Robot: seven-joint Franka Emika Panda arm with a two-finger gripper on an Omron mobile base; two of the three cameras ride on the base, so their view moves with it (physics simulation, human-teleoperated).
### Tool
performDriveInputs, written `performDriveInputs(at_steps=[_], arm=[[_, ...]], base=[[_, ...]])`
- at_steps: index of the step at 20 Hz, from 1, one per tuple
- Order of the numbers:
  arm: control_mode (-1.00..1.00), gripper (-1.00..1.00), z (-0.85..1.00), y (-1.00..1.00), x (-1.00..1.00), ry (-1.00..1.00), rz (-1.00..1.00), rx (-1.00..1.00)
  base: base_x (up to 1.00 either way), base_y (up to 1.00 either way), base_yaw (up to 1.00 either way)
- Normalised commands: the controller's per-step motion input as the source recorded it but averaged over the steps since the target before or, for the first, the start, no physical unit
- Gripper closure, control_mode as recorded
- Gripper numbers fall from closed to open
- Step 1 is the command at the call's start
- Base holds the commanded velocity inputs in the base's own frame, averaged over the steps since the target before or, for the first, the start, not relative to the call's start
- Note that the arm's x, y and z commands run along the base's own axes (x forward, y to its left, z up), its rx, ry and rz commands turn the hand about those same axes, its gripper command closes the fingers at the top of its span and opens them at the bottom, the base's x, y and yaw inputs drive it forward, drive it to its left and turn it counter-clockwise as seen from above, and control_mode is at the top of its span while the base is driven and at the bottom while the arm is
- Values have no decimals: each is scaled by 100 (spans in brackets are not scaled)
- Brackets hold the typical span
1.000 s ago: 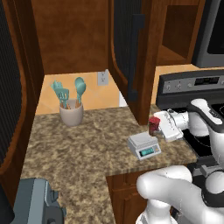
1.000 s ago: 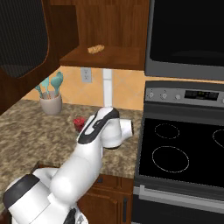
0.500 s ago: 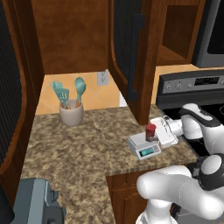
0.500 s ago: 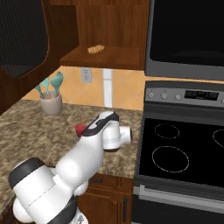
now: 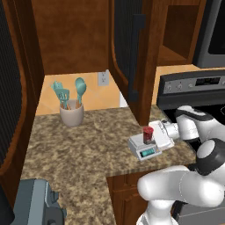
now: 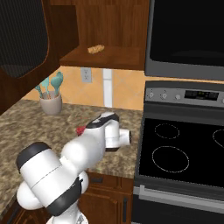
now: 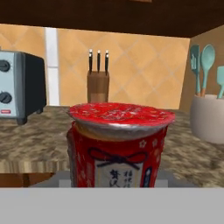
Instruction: Pick the yogurt and place it on the digital scale for weighing, and close the cabinet.
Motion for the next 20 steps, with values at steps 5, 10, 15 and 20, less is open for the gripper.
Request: performDriveInputs(at_steps=[5,10,15,20], arm=[[-100,100,-2,0,36,0,0,0],[-100,100,-27,0,28,-3,0,0],[-100,100,-44,0,17,-5,0,0],[-100,100,-15,0,20,0,0,0]], base=[[0,0,0],[0,0,0],[0,0,0],[0,0,0]])
